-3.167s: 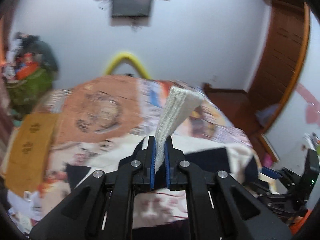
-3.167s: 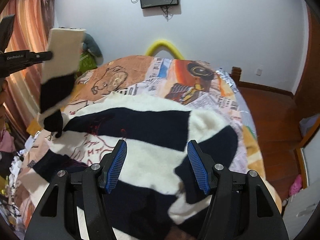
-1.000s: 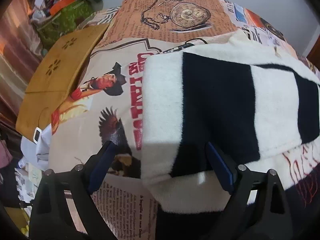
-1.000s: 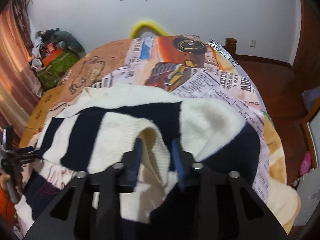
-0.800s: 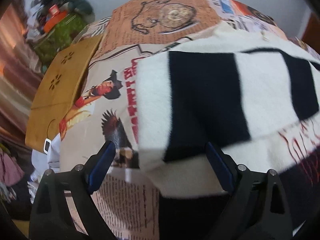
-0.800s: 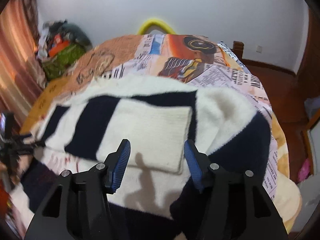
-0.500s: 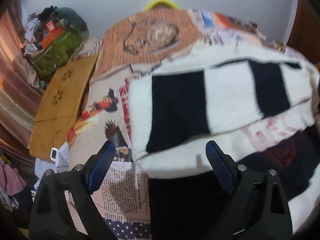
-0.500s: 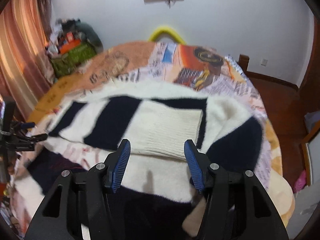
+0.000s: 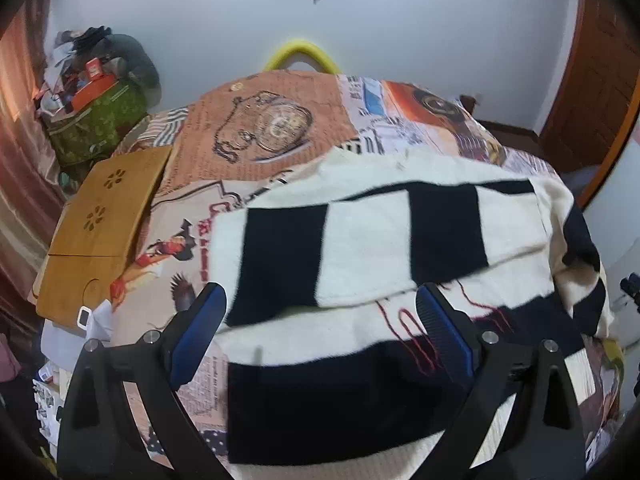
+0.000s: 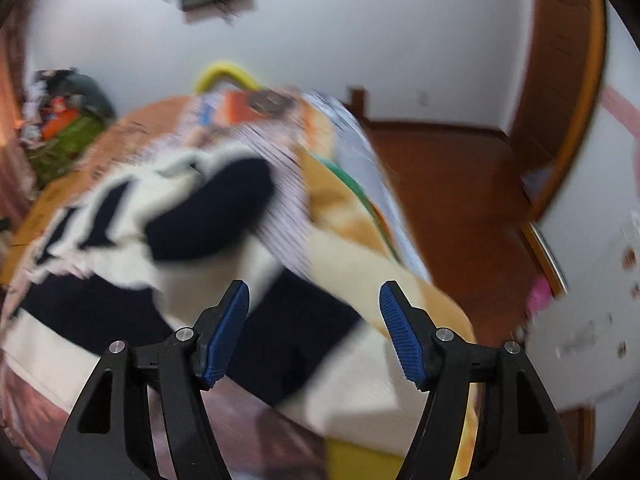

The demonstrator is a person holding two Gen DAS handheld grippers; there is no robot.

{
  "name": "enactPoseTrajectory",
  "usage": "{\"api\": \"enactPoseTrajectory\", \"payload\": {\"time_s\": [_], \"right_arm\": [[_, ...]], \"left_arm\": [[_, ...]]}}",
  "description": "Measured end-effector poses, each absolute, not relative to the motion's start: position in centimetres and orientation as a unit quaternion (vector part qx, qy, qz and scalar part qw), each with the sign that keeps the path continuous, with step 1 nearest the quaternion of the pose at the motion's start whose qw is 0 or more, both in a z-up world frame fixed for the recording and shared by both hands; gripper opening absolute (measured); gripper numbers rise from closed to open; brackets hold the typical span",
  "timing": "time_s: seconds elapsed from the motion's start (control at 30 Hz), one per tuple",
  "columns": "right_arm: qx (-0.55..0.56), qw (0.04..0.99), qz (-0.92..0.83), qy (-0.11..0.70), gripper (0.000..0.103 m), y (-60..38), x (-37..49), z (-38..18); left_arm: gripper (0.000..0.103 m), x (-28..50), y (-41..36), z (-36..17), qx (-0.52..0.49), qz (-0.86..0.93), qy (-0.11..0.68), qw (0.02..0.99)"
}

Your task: Fold small clothes

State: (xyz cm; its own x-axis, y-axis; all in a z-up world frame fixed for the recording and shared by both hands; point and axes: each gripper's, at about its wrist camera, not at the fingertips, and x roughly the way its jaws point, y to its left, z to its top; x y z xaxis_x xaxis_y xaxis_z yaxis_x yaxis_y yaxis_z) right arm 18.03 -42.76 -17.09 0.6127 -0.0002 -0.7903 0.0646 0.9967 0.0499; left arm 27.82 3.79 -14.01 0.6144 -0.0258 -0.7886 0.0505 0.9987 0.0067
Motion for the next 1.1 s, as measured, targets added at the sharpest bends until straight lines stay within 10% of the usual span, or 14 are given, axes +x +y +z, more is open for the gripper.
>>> {"api": "enactPoseTrajectory", "payload": {"time_s": [0.53, 0.73, 1.1], "right_arm": [[0.218, 0.837, -0.070, 0.497, 0.063, -49.4, 15.3, -24.7], [0.200, 0.854, -0.058, 0.477, 0.014, -48.5, 15.3, -23.2], [0.138, 0.924, 0.028, 0.354, 0.011, -43.4, 19.0, -10.9]], "left_arm": [[0.096, 27.3, 2.4, -16.2, 0.001, -0.031, 0.471, 0.881], [0.096, 27.2, 2.3, -16.5, 0.005, -0.032, 0.473, 0.880], [0.096, 26.8, 3.0, -16.4, 0.019, -0.027, 0.456, 0.889]]}}
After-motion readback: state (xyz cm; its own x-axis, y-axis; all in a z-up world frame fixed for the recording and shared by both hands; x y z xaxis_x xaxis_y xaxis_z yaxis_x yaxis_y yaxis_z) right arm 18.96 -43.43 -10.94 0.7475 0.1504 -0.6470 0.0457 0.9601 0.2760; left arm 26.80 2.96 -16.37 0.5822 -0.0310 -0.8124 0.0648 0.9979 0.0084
